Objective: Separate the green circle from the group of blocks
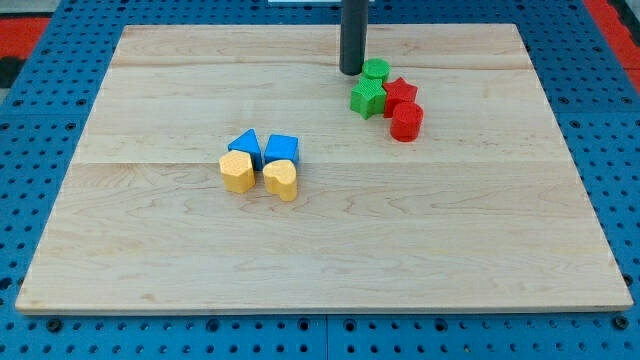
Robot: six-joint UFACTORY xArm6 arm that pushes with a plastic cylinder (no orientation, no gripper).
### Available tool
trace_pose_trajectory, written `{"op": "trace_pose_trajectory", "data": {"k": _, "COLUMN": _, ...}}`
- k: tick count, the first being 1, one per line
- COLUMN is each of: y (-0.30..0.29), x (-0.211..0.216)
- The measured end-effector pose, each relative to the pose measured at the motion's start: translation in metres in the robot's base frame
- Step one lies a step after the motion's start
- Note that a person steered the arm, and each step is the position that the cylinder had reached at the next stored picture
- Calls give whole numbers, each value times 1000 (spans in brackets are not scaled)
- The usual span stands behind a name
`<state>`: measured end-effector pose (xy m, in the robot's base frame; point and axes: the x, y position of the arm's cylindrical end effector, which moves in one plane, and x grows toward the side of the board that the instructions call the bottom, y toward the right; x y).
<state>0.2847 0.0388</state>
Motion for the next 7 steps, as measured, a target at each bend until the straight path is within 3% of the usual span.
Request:
{"op": "trace_pose_trajectory", "data": {"k": 5, "y": 6, "x": -15}}
{"op": "trace_pose_trajectory", "data": {"k": 7, "y": 13, "x": 14}}
